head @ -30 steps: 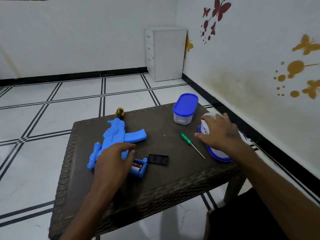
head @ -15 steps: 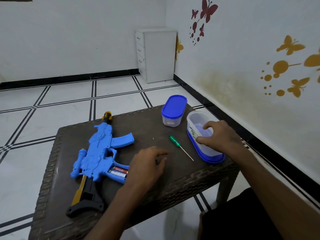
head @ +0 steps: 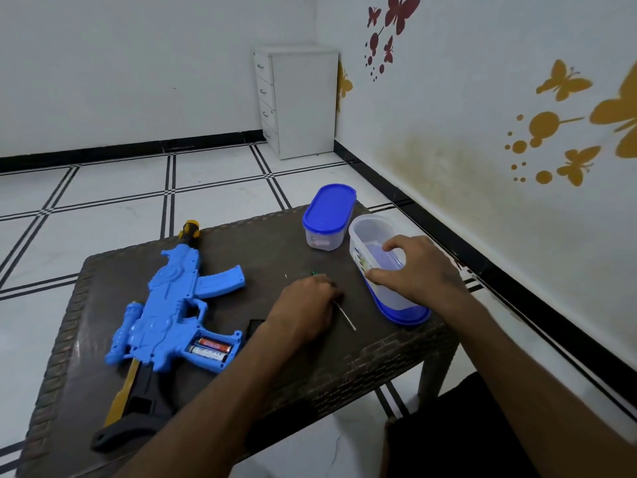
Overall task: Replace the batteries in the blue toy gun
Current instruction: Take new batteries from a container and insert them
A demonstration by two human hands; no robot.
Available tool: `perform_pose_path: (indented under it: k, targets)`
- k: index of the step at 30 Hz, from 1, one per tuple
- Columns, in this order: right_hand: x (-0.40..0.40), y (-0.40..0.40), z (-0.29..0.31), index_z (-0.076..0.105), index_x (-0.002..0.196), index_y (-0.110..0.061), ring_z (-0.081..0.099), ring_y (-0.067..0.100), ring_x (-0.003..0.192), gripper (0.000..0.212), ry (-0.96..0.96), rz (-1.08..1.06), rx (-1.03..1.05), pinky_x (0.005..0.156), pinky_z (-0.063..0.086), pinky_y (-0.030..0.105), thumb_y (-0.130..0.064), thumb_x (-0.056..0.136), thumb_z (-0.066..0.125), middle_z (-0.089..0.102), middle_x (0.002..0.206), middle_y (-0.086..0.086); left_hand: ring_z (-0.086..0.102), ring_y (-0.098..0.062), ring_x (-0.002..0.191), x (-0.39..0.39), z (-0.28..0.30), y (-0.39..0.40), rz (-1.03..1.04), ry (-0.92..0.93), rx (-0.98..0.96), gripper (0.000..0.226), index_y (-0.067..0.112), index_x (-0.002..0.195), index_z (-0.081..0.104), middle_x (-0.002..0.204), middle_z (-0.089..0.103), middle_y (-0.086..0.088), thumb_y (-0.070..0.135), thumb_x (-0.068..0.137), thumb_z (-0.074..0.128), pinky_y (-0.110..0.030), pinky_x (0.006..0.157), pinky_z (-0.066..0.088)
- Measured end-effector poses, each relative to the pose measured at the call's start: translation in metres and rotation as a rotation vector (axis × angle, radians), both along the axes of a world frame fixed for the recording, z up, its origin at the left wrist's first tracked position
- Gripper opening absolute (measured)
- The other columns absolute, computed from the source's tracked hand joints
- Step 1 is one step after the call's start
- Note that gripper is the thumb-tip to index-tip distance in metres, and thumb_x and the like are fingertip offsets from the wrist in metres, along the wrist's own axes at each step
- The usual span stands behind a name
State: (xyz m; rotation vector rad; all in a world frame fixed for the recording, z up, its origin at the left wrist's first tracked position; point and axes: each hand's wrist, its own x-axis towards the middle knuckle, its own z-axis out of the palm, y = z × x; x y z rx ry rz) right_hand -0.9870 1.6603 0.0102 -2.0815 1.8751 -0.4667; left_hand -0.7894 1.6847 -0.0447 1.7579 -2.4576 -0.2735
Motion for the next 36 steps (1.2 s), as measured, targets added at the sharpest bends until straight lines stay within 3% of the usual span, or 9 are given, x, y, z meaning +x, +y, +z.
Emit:
perform_pose_path:
  k: [7,10,15,19,22,24,27,30,36]
  targets:
    - [0.026,0.012,-0.008,0.057,0.119,-0.030,0.056,0.022,0.109,0.061,-0.074,0.063,-0.003,0.088,0.055,0.042,-0.060,0.070,0.076,0.056,0.126,0.004,0.036,-0.012,0.139,0.042,0.001,0.031,-0.025,0.030,-0.022,0.041,0.028,0.133,0.058,0.147,0.046,0.007,0.018,0.095,0.048,-0.033,0.109,0.037]
    - [0.038,0.016,-0.008,0.057,0.120,-0.032,0.055,0.020,0.107,0.060,-0.093,0.065,0.003,0.080,0.051,0.033,-0.061,0.070,0.075,0.053,0.127,0.002,0.048,-0.015,0.131,0.046,0.006,0.039,0.033,0.122,-0.098,0.037,0.024,0.128,0.062,0.141,0.053,0.005,0.017,0.094,0.050,-0.035,0.104,0.043]
    - [0.049,0.021,-0.015,0.052,0.128,-0.031,0.053,0.023,0.115,0.071,-0.048,0.075,0.028,0.089,0.053,0.041,-0.068,0.070,0.071,0.050,0.131,0.003,0.067,-0.007,0.090,0.037,0.015,0.044,0.434,0.618,-0.151,0.030,0.023,0.121,0.068,0.105,0.072,0.003,0.020,0.095,0.052,-0.034,0.086,0.056]
    - [0.051,0.023,-0.021,0.044,0.138,-0.033,0.051,0.024,0.121,0.091,-0.029,0.077,0.088,0.094,0.052,0.048,-0.087,0.065,0.055,0.047,0.140,0.003,0.071,-0.004,0.075,0.023,0.020,0.039,0.535,0.922,0.028,0.024,0.034,0.078,0.069,0.079,0.072,0.010,0.026,0.095,0.054,-0.040,0.082,0.059]
    - [0.037,0.018,-0.015,0.048,0.131,-0.032,0.054,0.021,0.111,0.078,-0.161,0.025,0.036,0.087,0.050,0.040,-0.086,0.074,0.047,0.053,0.133,0.002,0.071,-0.006,0.074,0.015,0.021,0.038,0.545,0.956,0.096,0.022,0.036,0.078,0.068,0.082,0.072,0.009,0.030,0.095,0.057,-0.039,0.081,0.059]
    - [0.019,0.011,-0.014,0.049,0.131,-0.026,0.054,0.023,0.111,0.065,-0.034,-0.028,-0.054,0.086,0.048,0.038,-0.072,0.085,0.050,0.054,0.131,0.005,0.071,-0.008,0.075,0.011,0.020,0.036,0.549,0.956,0.117,0.016,0.032,0.081,0.068,0.084,0.073,0.006,0.032,0.094,0.059,-0.038,0.081,0.059]
    - [-0.008,-0.004,-0.020,0.038,0.147,-0.021,0.046,0.032,0.129,0.079,0.192,-0.131,0.059,0.100,0.043,0.047,-0.072,0.088,0.046,0.046,0.144,0.012,0.072,-0.010,0.074,0.003,0.017,0.034,0.564,1.015,0.138,0.014,0.015,0.090,0.069,0.079,0.073,0.002,0.029,0.090,0.066,-0.040,0.080,0.059]
    - [-0.024,-0.017,-0.028,0.036,0.149,-0.020,0.044,0.034,0.135,0.090,0.050,-0.169,0.259,0.106,0.042,0.050,-0.082,0.083,0.038,0.044,0.150,0.012,0.072,-0.010,0.073,-0.007,0.015,0.030,0.568,1.067,0.165,0.017,0.015,0.097,0.071,0.081,0.073,0.005,0.030,0.089,0.067,-0.040,0.078,0.060]
    - [-0.029,-0.023,-0.038,0.050,0.139,-0.021,0.050,0.027,0.130,0.066,-0.113,-0.113,0.270,0.100,0.044,0.044,-0.067,0.092,0.044,0.051,0.145,0.005,0.073,-0.012,0.069,-0.017,0.017,0.027,0.619,1.101,0.174,0.026,0.020,0.093,0.069,0.084,0.073,0.005,0.046,0.089,0.063,-0.043,0.075,0.061]
